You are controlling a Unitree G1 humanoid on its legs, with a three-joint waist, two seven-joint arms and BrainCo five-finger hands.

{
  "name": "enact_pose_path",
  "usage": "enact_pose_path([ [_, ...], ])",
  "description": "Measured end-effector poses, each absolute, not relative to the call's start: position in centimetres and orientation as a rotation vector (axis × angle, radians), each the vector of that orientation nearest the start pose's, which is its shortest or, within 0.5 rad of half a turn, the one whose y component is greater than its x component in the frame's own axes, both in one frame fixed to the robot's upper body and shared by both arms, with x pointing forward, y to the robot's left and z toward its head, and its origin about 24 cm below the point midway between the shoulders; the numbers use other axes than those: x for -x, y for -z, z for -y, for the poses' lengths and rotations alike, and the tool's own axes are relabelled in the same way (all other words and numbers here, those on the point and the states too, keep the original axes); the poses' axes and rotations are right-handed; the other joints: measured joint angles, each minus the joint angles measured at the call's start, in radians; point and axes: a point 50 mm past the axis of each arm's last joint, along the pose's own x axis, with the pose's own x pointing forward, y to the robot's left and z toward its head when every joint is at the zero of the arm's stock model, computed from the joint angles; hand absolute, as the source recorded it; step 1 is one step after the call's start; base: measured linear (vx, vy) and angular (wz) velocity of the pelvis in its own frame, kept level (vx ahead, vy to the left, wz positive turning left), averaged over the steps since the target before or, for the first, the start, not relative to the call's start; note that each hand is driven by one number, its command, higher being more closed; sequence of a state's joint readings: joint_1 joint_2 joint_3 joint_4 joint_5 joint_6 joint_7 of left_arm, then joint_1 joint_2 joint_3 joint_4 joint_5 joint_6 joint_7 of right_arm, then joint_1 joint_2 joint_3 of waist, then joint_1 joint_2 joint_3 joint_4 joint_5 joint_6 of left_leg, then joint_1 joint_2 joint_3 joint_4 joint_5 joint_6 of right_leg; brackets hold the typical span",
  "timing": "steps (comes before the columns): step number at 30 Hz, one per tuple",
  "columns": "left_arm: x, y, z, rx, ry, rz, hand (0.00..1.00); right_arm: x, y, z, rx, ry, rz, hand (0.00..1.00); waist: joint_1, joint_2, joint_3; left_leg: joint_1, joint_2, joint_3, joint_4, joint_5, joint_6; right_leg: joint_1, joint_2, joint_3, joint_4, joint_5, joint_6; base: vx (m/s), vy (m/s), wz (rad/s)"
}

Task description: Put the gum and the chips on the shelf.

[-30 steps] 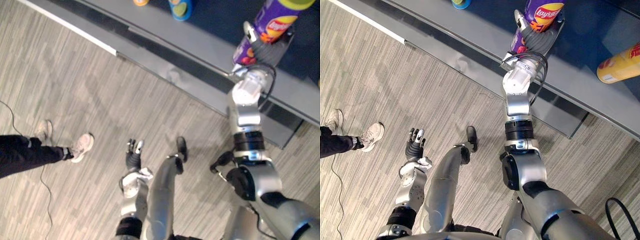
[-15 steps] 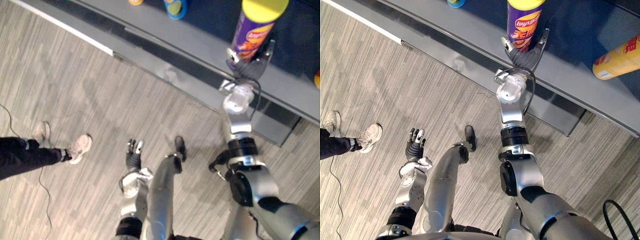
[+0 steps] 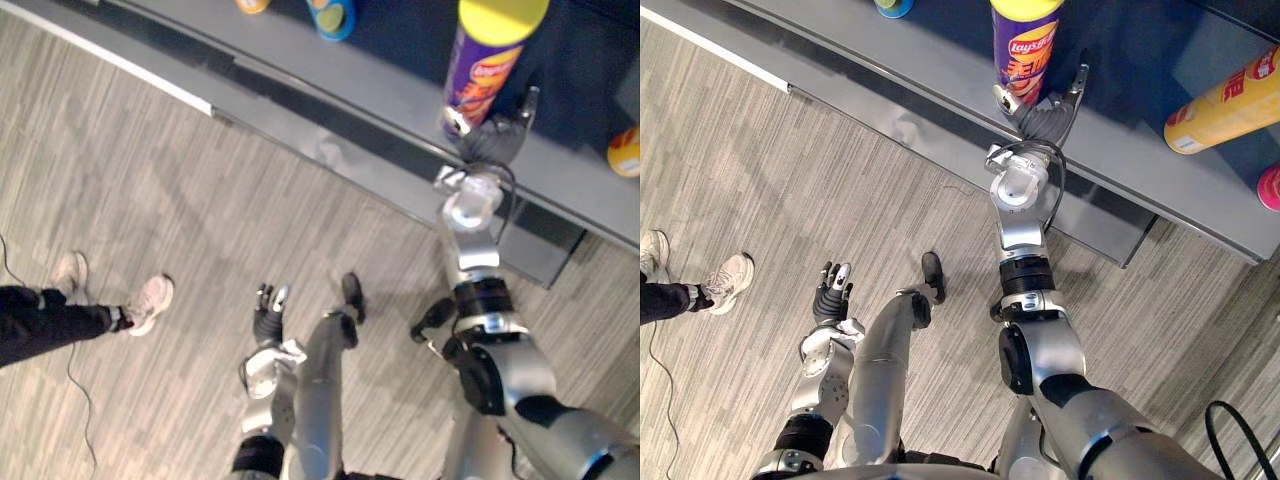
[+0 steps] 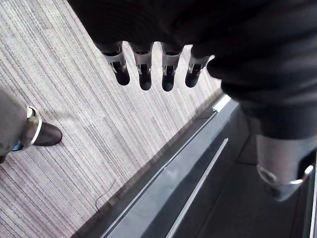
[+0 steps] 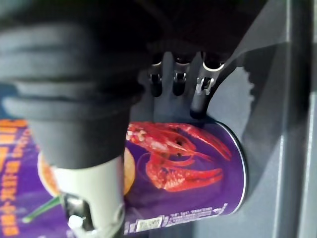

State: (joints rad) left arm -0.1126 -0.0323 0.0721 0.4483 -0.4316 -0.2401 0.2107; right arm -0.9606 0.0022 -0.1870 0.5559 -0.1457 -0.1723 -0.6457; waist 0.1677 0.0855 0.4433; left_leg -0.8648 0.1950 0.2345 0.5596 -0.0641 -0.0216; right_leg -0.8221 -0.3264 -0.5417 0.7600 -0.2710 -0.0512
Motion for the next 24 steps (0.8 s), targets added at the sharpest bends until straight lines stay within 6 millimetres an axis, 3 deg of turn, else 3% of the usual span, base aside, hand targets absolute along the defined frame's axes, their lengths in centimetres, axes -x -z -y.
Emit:
enact_pose_path([
  [4, -25.9, 1.8, -16.7, 0.438, -0.359, -0.143, 0.0, -38.0, -23.2, 13.9, -0.086, 0.551, 0.546, 0.0, 0.003, 0.0, 0.0, 0.014, -0.011, -0.01, -0.027, 0.014, -0.002, 0.018, -0.003, -0.013, -0.01, 0.0, 0.0, 0.02, -0.063, 0.13],
  [11, -25.9, 1.8, -17.0, 0.426, -0.36, -0.141, 0.0, -38.3, -25.6, 14.9, -0.085, 0.566, 0.591, 0.0, 0.003, 0.0, 0.0, 0.012, -0.032, -0.034, -0.069, 0.045, -0.002, 0.024, -0.015, -0.042, -0.016, 0.0, 0.0, 0.0, -0.066, 0.13],
  [24, -26.0, 1.4, -17.0, 0.463, -0.363, -0.122, 0.0, -38.5, -26.3, 15.5, -0.076, 0.577, 0.599, 0.0, 0.003, 0.0, 0.0, 0.001, -0.037, -0.047, -0.068, 0.046, 0.001, 0.024, -0.018, -0.056, -0.017, 0.0, 0.0, 0.01, -0.058, 0.03],
])
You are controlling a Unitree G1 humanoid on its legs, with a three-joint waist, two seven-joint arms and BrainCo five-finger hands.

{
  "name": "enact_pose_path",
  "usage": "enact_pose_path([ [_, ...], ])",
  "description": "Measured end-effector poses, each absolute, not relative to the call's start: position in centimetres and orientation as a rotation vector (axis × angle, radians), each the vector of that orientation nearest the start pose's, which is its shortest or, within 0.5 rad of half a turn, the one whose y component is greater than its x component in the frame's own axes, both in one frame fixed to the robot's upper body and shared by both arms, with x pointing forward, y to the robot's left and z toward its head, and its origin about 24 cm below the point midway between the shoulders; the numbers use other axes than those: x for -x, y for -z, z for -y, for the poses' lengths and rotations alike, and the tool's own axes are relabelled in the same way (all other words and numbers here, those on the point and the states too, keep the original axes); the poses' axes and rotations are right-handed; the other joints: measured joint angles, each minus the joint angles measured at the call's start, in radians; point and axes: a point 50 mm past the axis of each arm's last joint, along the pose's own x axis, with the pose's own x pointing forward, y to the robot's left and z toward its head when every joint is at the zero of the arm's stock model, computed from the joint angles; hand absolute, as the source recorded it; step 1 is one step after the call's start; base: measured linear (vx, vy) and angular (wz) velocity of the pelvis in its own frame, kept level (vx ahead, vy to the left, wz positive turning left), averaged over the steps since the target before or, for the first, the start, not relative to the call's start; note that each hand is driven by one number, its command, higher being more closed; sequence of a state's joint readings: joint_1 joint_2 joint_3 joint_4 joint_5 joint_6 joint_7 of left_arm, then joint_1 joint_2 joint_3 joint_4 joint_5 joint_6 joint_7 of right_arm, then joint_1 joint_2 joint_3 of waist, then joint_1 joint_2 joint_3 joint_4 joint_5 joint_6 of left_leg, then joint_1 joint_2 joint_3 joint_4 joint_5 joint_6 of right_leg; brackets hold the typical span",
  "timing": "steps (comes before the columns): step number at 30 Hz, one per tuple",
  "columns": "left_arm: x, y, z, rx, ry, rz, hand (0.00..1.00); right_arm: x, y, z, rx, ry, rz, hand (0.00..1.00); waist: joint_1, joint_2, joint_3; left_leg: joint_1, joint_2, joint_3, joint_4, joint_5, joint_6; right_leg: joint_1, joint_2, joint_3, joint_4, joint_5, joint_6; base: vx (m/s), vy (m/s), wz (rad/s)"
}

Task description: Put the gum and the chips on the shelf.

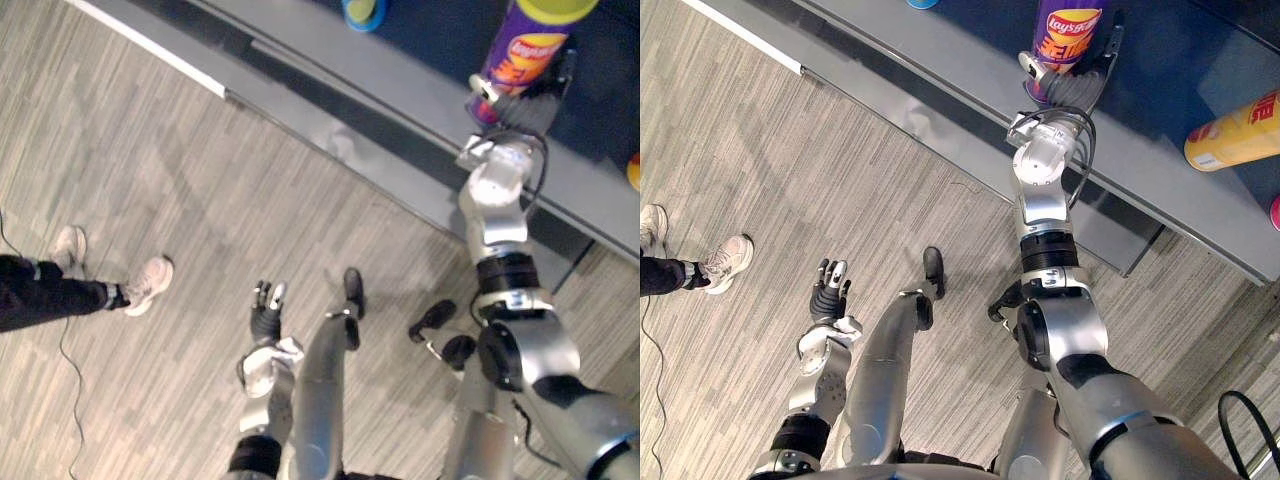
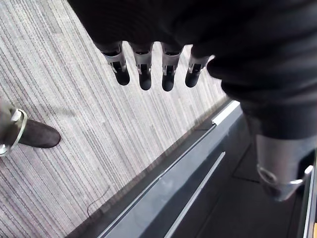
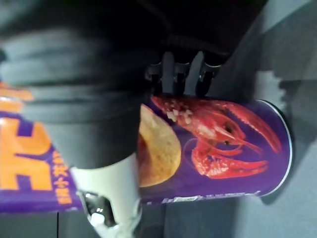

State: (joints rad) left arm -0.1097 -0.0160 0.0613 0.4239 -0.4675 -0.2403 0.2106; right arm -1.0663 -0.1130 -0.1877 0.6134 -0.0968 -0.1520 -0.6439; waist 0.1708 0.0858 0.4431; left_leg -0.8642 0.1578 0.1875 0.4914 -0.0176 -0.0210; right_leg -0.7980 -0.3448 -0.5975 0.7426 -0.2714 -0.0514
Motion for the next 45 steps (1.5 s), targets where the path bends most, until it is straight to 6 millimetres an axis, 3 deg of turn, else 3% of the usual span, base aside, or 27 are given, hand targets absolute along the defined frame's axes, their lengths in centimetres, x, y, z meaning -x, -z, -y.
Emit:
enact_pose_path([
  [7, -26.0, 1.5, -17.0, 0.462, -0.364, -0.129, 0.0, -39.3, -24.0, 14.6, -0.071, 0.546, 0.507, 0.0, -0.006, 0.0, 0.0, 0.017, 0.009, 0.006, 0.02, -0.007, -0.004, 0.017, 0.004, 0.007, 0.005, 0.0, 0.0, 0.01, -0.062, -0.04],
  [12, -25.5, 2.9, -17.2, 0.438, -0.376, -0.192, 0.0, -39.2, -20.0, 13.5, -0.033, 0.495, 0.41, 0.0, -0.006, -0.002, -0.009, 0.073, 0.023, 0.016, 0.019, -0.022, -0.004, 0.069, 0.025, 0.018, -0.02, 0.0, 0.001, 0.0, -0.066, -0.11],
  [17, -23.8, 6.2, -18.0, 0.374, -0.421, -0.346, 0.0, -38.6, -14.7, 12.3, 0.021, 0.418, 0.269, 0.0, -0.025, -0.016, -0.026, 0.156, 0.043, 0.028, -0.004, -0.03, -0.014, 0.15, 0.065, 0.027, -0.074, 0.009, 0.013, 0.02, -0.077, -0.14],
  [18, -23.1, 7.2, -18.2, 0.345, -0.42, -0.398, 0.0, -38.1, -12.7, 12.1, 0.031, 0.404, 0.208, 0.0, -0.029, -0.033, -0.037, 0.187, 0.048, 0.039, -0.014, -0.032, -0.016, 0.174, 0.073, 0.033, -0.087, 0.009, 0.014, 0.03, -0.056, -0.15],
  [25, -21.2, 9.9, -18.4, 0.256, -0.424, -0.55, 0.0, -35.4, -6.0, 11.9, 0.063, 0.348, 0.027, 0.0, -0.035, -0.06, -0.054, 0.329, 0.08, 0.068, -0.048, -0.047, -0.038, 0.309, 0.131, 0.051, -0.175, 0.032, 0.017, 0.05, -0.04, -0.19],
  [28, -20.2, 10.8, -19.1, 0.212, -0.442, -0.608, 0.0, -33.0, -2.5, 10.3, 0.072, 0.264, -0.067, 0.0, -0.057, -0.079, -0.065, 0.412, 0.086, 0.084, -0.095, -0.045, -0.046, 0.382, 0.163, 0.062, -0.239, 0.054, 0.019, 0.07, -0.019, -0.19],
  [30, -19.4, 11.4, -20.0, 0.152, -0.437, -0.657, 0.0, -30.6, -0.2, 9.5, 0.086, 0.182, -0.121, 0.0, -0.061, -0.114, -0.096, 0.473, 0.088, 0.116, -0.162, -0.032, -0.055, 0.416, 0.203, 0.098, -0.319, 0.089, 0.021, 0.08, -0.011, -0.43],
  [32, -18.7, 12.0, -20.4, 0.125, -0.432, -0.696, 0.0, -29.0, 1.2, 9.4, 0.111, 0.124, -0.148, 0.0, -0.076, -0.132, -0.128, 0.495, 0.081, 0.129, -0.195, -0.02, -0.059, 0.432, 0.223, 0.11, -0.371, 0.113, 0.024, 0.09, 0.032, -0.33],
  [33, -18.2, 12.3, -20.7, 0.09, -0.411, -0.724, 0.0, -27.6, 2.2, 9.7, 0.126, 0.08, -0.172, 0.0, -0.092, -0.142, -0.137, 0.536, 0.074, 0.145, -0.23, -0.013, -0.058, 0.465, 0.233, 0.124, -0.414, 0.135, 0.03, 0.11, 0.065, -0.3],
  [36, -16.5, 13.1, -21.3, 0.092, -0.427, -0.769, 0.0, -24.8, 4.4, 11.1, 0.149, 0.038, -0.244, 0.0, -0.098, -0.161, -0.174, 0.596, 0.067, 0.187, -0.272, -0.014, -0.058, 0.5, 0.249, 0.167, -0.469, 0.165, 0.036, 0.1, 0.073, -0.39],
  [38, -14.5, 13.9, -21.8, 0.086, -0.444, -0.83, 0.0, -21.9, 6.4, 12.3, 0.16, -0.012, -0.324, 0.0, -0.128, -0.163, -0.211, 0.639, 0.051, 0.196, -0.308, -0.013, -0.058, 0.541, 0.252, 0.174, -0.514, 0.182, 0.048, 0.14, 0.104, -0.19],
  [39, -13.0, 14.5, -21.9, 0.077, -0.446, -0.874, 0.0, -19.5, 8.1, 13.1, 0.156, -0.034, -0.411, 0.0, -0.138, -0.167, -0.238, 0.68, 0.041, 0.214, -0.338, -0.013, -0.058, 0.566, 0.252, 0.19, -0.533, 0.187, 0.053, 0.14, 0.104, -0.19],
  [44, -10.4, 15.2, -22.4, 0.097, -0.469, -0.935, 0.0, -12.3, 12.5, 15.3, 0.057, -0.029, -0.7, 0.0, -0.141, -0.162, -0.305, 0.786, 0.009, 0.24, -0.425, -0.007, -0.056, 0.64, 0.25, 0.214, -0.579, 0.195, 0.067, 0.09, 0.072, -0.13],
  [45, -9.8, 15.3, -22.4, 0.116, -0.481, -0.947, 0.0, -11.8, 12.9, 16.3, 0.04, 0.005, -0.728, 0.0, -0.148, -0.161, -0.32, 0.803, 0.003, 0.241, -0.445, -0.003, -0.054, 0.653, 0.249, 0.216, -0.593, 0.2, 0.074, 0.07, 0.079, -0.02],
])
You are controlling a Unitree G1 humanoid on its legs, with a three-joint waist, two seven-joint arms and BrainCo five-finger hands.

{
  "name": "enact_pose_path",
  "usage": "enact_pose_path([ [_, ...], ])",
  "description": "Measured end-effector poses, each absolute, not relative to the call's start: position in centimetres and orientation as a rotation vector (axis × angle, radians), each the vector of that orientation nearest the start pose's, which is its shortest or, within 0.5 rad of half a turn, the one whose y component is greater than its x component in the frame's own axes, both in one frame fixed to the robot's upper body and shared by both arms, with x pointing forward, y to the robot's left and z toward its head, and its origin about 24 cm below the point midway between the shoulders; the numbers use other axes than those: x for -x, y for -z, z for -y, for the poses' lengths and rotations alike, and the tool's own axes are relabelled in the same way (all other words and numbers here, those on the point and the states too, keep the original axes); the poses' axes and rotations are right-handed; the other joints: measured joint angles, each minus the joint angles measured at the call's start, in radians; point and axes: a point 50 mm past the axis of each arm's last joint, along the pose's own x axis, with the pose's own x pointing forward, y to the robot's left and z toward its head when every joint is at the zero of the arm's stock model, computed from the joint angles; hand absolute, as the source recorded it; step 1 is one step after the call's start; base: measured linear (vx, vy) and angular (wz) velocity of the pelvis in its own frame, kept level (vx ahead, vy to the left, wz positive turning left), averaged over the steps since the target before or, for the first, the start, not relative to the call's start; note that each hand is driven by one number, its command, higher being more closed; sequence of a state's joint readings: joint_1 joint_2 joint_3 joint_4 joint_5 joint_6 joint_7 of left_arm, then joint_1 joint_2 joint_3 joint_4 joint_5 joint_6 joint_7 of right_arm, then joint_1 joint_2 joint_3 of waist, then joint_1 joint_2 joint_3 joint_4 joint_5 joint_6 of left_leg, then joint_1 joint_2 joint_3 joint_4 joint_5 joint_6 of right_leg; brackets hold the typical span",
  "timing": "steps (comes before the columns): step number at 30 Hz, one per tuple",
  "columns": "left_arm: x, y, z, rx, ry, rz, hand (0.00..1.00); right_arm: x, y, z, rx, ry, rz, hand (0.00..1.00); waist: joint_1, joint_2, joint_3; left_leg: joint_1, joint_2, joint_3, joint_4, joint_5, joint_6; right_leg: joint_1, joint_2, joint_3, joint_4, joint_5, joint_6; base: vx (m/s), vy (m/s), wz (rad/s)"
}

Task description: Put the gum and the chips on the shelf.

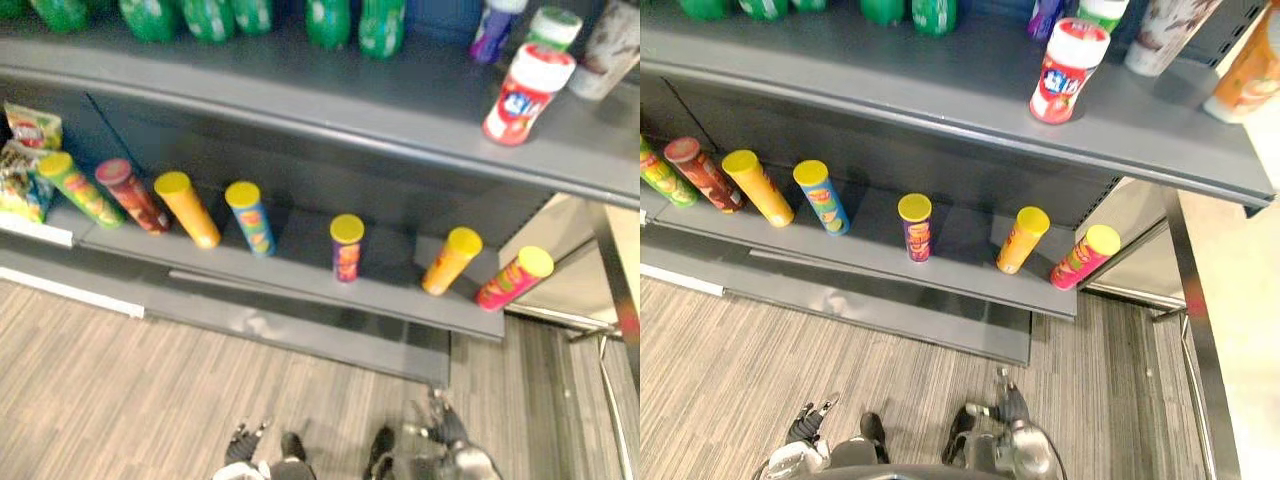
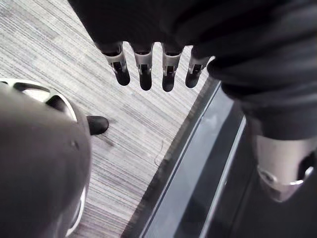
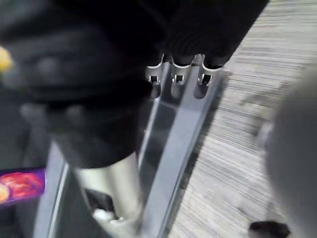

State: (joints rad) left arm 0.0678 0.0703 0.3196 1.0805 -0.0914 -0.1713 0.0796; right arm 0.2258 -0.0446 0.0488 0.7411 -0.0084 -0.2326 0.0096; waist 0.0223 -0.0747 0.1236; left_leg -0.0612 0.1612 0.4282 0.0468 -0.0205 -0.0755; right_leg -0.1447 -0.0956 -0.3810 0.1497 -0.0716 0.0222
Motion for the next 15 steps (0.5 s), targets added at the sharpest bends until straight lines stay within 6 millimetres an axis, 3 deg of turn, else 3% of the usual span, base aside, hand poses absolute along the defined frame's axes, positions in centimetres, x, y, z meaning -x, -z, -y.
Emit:
enact_pose_path([
  [9, -7.2, 16.3, -21.6, 0.202, -0.526, -1.034, 0.0, -5.9, 16.2, 20.6, -0.176, 0.384, -1.005, 0.0, -0.005, 0.038, -0.065, 0.123, -0.045, 0.021, -0.115, 0.014, 0.004, 0.099, -0.005, 0.013, -0.08, 0.027, 0.029, 0.05, 0.065, -0.03],
  [12, -6.8, 16.4, -21.5, 0.22, -0.534, -1.046, 0.0, -3.3, 16.8, 21.0, -0.246, 0.503, -1.102, 0.0, -0.007, 0.046, -0.068, 0.135, -0.057, 0.029, -0.134, 0.016, 0.007, 0.106, -0.006, 0.023, -0.101, 0.036, 0.034, 0.04, 0.041, -0.09],
  [15, -6.6, 16.6, -21.4, 0.226, -0.528, -1.058, 0.0, -2.0, 17.0, 21.1, -0.315, 0.594, -1.127, 0.0, -0.018, 0.056, -0.068, 0.15, -0.065, 0.029, -0.138, 0.015, 0.007, 0.13, -0.005, 0.027, -0.124, 0.05, 0.039, 0.05, 0.024, -0.05],
])
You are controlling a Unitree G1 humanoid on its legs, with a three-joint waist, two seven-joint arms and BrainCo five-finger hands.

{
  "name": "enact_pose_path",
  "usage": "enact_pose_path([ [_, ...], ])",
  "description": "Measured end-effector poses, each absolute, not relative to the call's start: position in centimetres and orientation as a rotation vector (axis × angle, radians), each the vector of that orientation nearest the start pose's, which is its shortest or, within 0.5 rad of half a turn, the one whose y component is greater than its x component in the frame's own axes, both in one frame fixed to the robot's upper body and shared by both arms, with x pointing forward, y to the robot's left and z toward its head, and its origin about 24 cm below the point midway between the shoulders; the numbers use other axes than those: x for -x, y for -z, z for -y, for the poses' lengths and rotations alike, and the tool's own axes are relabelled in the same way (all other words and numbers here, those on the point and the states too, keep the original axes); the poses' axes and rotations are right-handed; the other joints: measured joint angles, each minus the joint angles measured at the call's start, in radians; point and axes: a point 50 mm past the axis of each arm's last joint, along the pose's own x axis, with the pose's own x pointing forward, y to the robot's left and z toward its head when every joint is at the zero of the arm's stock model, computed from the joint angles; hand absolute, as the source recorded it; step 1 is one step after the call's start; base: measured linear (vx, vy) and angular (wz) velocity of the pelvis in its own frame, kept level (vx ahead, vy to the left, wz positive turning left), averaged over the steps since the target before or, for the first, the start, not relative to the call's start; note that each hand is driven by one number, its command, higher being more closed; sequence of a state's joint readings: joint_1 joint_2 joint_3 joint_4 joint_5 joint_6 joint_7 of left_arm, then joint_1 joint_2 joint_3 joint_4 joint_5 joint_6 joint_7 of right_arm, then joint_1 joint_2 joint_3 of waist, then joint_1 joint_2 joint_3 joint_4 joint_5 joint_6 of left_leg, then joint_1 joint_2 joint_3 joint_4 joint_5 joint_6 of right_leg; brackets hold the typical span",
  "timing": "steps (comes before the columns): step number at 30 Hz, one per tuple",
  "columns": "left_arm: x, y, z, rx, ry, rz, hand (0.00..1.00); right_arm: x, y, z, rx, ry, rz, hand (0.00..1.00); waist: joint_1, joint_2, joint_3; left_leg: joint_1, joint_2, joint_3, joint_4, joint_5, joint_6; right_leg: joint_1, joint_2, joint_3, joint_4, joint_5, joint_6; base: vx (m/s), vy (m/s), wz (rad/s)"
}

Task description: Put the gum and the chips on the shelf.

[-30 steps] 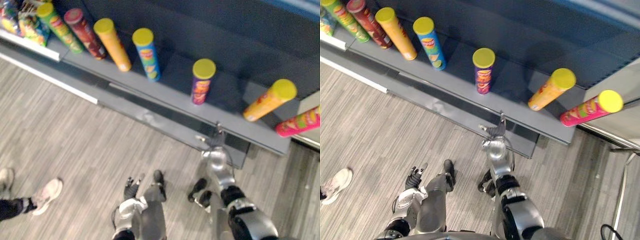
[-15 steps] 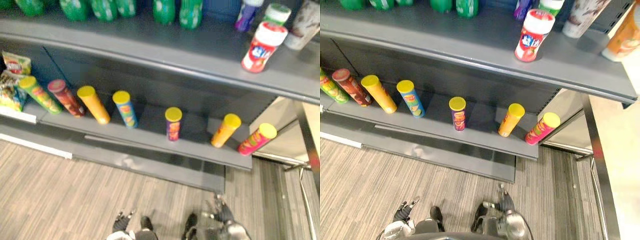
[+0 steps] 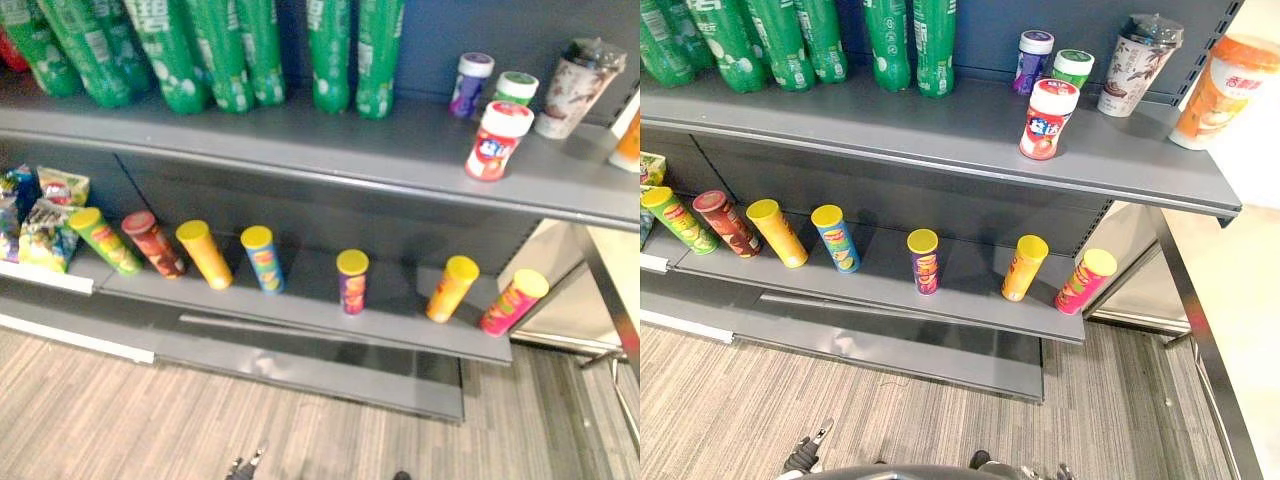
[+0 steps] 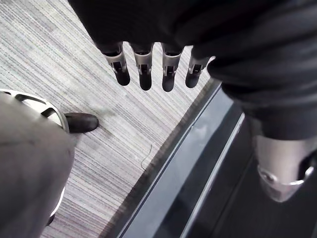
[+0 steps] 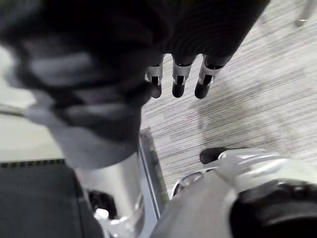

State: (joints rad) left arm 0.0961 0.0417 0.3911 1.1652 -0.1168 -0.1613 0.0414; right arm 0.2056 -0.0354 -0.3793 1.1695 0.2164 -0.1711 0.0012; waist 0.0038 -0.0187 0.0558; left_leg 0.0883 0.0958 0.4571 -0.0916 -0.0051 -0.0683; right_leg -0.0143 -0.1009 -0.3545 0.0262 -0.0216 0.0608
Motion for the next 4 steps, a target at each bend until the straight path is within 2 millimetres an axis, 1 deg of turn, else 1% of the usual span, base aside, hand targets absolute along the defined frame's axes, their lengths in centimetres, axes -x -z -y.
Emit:
enact_pose_path([
  [1, -6.37, 16.64, -21.23, 0.23, -0.524, -1.068, 0.0, -1.62, 17.09, 21.11, -0.355, 0.642, -1.13, 0.0, -0.002, 0.011, 0.0, 0.011, -0.005, 0.0, -0.003, -0.001, 0.0, 0.009, 0.002, 0.006, -0.013, 0.007, 0.002, 0.04, 0.009, -0.11],
  [2, -6.33, 16.66, -21.21, 0.232, -0.524, -1.07, 0.0, -1.59, 17.1, 21.15, -0.364, 0.654, -1.13, 0.0, -0.002, 0.01, 0.0, 0.017, -0.005, -0.001, -0.003, -0.003, 0.0, 0.016, 0.003, 0.008, -0.017, 0.009, 0.003, 0.05, 0.004, -0.11],
  [4, -6.07, 16.78, -21.08, 0.259, -0.537, -1.084, 0.0, -1.32, 17.16, 21.19, -0.403, 0.696, -1.132, 0.0, -0.002, 0.016, 0.0, 0.035, -0.007, -0.001, -0.003, -0.009, -0.001, 0.037, 0.007, 0.01, -0.03, 0.013, 0.005, 0.01, -0.004, -0.03],
])
